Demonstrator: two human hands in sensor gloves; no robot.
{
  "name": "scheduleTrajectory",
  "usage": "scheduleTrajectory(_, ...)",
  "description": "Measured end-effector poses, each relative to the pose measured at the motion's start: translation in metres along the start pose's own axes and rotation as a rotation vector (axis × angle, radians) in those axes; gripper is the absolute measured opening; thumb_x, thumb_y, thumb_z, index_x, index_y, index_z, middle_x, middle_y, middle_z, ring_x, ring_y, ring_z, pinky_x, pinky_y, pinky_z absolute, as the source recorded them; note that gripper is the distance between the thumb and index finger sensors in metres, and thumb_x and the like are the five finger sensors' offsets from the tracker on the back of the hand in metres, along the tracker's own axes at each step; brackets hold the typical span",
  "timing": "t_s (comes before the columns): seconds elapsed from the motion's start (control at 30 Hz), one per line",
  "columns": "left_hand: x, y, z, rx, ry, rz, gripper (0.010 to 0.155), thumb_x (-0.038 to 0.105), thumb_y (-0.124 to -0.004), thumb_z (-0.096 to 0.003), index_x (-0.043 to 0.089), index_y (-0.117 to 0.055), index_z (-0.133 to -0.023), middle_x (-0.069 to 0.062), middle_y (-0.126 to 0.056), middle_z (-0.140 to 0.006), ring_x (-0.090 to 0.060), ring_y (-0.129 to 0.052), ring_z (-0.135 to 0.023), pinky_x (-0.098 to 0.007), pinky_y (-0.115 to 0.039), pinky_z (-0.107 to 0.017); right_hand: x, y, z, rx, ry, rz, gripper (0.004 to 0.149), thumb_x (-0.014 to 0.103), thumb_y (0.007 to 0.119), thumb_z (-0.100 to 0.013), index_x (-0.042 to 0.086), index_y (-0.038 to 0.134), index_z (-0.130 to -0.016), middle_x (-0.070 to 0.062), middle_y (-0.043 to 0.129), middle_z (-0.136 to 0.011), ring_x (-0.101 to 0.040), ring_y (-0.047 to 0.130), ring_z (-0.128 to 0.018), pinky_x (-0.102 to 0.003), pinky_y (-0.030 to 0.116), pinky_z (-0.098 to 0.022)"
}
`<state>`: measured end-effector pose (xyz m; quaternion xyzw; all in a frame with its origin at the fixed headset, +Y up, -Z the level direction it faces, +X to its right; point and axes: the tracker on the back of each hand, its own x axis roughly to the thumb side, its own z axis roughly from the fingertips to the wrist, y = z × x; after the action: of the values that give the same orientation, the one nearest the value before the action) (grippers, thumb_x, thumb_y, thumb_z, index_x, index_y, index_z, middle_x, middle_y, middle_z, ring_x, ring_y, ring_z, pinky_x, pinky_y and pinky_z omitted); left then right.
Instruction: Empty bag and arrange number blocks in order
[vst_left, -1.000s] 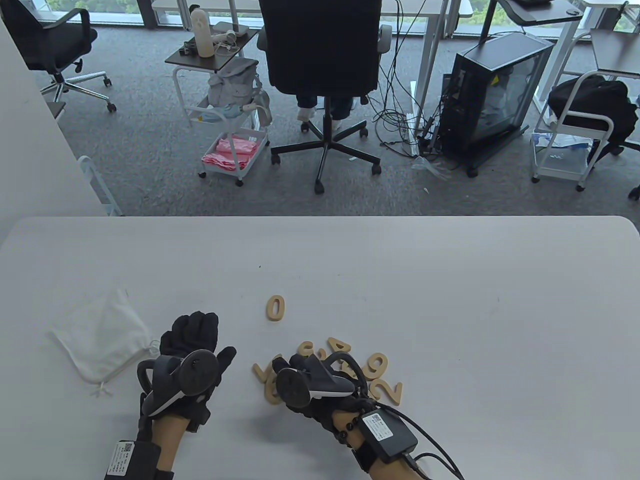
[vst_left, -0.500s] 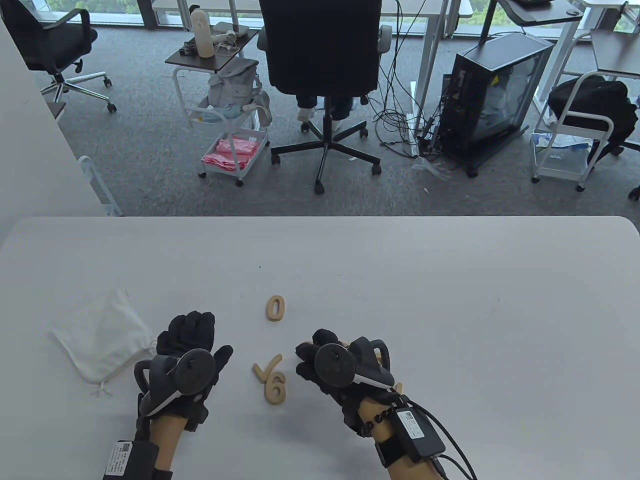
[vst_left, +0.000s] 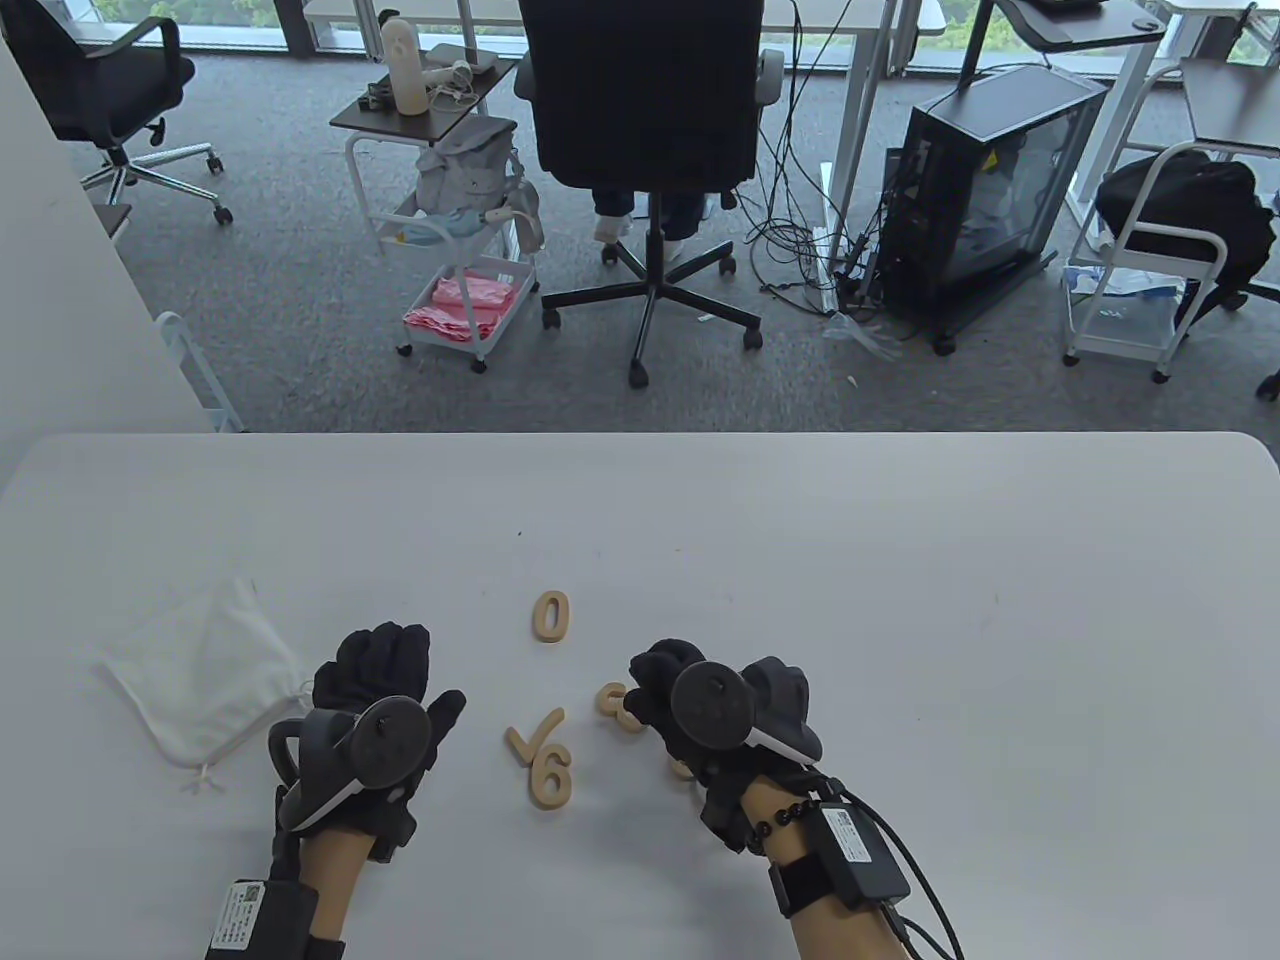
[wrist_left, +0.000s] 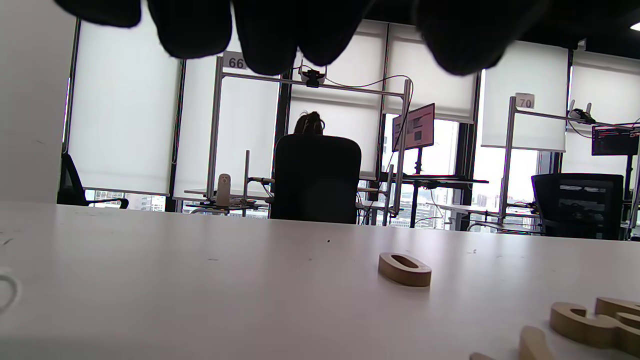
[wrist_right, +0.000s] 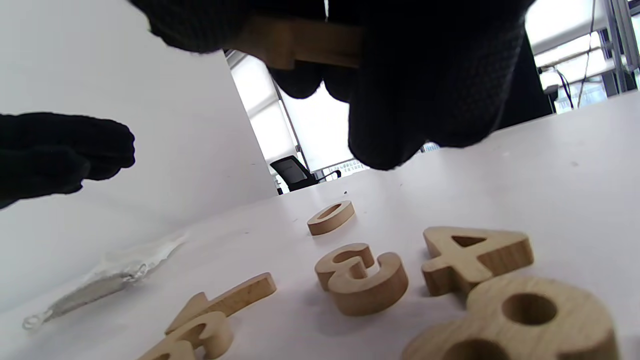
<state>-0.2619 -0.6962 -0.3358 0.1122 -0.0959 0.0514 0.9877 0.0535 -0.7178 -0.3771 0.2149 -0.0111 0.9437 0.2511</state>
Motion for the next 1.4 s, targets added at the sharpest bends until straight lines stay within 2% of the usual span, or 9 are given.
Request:
scheduleTrajectory(0.07, 0.0, 0.0, 0.0, 0.001, 0.001, 0.002, 0.076, 0.051, -0.07, -0.0529, 0.004, -0.055, -0.111, -0.03, -0.055, -0.111, -0.063, -0.061, -0.099, -0.078, -0.052, -0.065, -0.005, 0.002, -0.002, 0.063, 0.037, -0.097, 0.057, 0.043, 0.067, -0.051, 0.017, 0.07, -0.102, -0.023, 0.061, -0.101, -0.033, 0.102, -0.063, -0.043, 0.094, -0.048)
scheduleTrajectory(0.17, -0.001, 0.0, 0.0, 0.002, 0.004, 0.006, 0.076, 0.051, -0.07, -0.0529, 0.004, -0.055, -0.111, -0.03, -0.055, -0.111, -0.063, -0.061, -0.099, -0.078, -0.052, -0.065, -0.007, 0.002, -0.003, 0.061, 0.047, -0.118, 0.052, 0.044, 0.069, -0.049, 0.017, 0.08, -0.093, -0.022, 0.07, -0.095, -0.027, 0.107, -0.051, -0.037, 0.098, -0.037)
scheduleTrajectory(0.37, -0.003, 0.001, 0.0, 0.011, 0.009, 0.012, 0.076, 0.051, -0.07, -0.0529, 0.004, -0.056, -0.111, -0.03, -0.055, -0.111, -0.063, -0.061, -0.099, -0.078, -0.053, -0.065, -0.001, -0.008, -0.003, -0.093, 0.084, -0.223, 0.05, 0.037, 0.077, -0.047, 0.009, 0.082, -0.088, -0.013, 0.092, -0.076, -0.011, 0.11, -0.027, -0.026, 0.099, -0.018)
scheduleTrajectory(0.57, -0.004, 0.002, -0.001, 0.017, 0.014, 0.009, 0.076, 0.051, -0.07, -0.053, 0.004, -0.056, -0.111, -0.03, -0.056, -0.111, -0.063, -0.061, -0.1, -0.078, -0.053, -0.065, 0.002, -0.027, -0.013, -0.128, 0.16, -0.36, 0.054, 0.029, 0.084, -0.048, 0.002, 0.076, -0.094, -0.012, 0.097, -0.075, -0.013, 0.108, -0.03, -0.027, 0.098, -0.02)
scheduleTrajectory(0.67, -0.006, 0.002, -0.001, 0.016, 0.022, 0.015, 0.076, 0.051, -0.07, -0.0529, 0.004, -0.056, -0.111, -0.03, -0.056, -0.111, -0.063, -0.061, -0.1, -0.078, -0.053, -0.065, 0.005, -0.036, -0.035, -0.061, 0.219, -0.373, 0.05, 0.028, 0.085, -0.048, 0.006, 0.079, -0.093, -0.011, 0.097, -0.078, -0.019, 0.107, -0.037, -0.032, 0.097, -0.026)
scheduleTrajectory(0.77, -0.008, 0.001, -0.002, 0.013, 0.029, 0.017, 0.076, 0.051, -0.07, -0.0529, 0.004, -0.056, -0.111, -0.03, -0.056, -0.111, -0.063, -0.061, -0.1, -0.078, -0.053, -0.065, 0.008, -0.037, -0.06, -0.087, 0.295, -0.319, 0.049, 0.027, 0.084, -0.047, 0.009, 0.08, -0.092, -0.017, 0.092, -0.082, -0.024, 0.105, -0.043, -0.036, 0.095, -0.031)
scheduleTrajectory(0.83, -0.01, 0.001, -0.002, 0.013, 0.033, 0.017, 0.076, 0.051, -0.07, -0.0529, 0.004, -0.056, -0.111, -0.03, -0.056, -0.111, -0.063, -0.061, -0.1, -0.078, -0.053, -0.065, 0.009, -0.03, -0.078, -0.057, 0.292, -0.294, 0.048, 0.027, 0.084, -0.047, 0.014, 0.08, -0.093, -0.023, 0.079, -0.09, -0.027, 0.102, -0.053, -0.038, 0.093, -0.039)
scheduleTrajectory(1.0, -0.016, 0.003, -0.002, 0.023, 0.051, 0.032, 0.076, 0.051, -0.07, -0.0529, 0.004, -0.056, -0.111, -0.03, -0.056, -0.111, -0.063, -0.061, -0.1, -0.078, -0.053, -0.065, 0.001, -0.002, -0.117, -0.033, 0.455, -0.27, 0.049, 0.027, 0.086, -0.047, 0.005, 0.081, -0.091, -0.016, 0.093, -0.077, -0.022, 0.105, -0.041, -0.034, 0.095, -0.028)
scheduleTrajectory(1.4, -0.017, 0.004, -0.002, 0.029, 0.06, 0.044, 0.076, 0.051, -0.07, -0.0529, 0.004, -0.056, -0.111, -0.03, -0.056, -0.111, -0.063, -0.061, -0.1, -0.078, -0.053, -0.065, -0.015, 0.053, -0.17, 0.102, 0.548, 0.051, 0.053, 0.025, 0.089, -0.046, 0.002, 0.08, -0.093, -0.018, 0.099, -0.069, -0.021, 0.106, -0.034, -0.031, 0.095, -0.022)
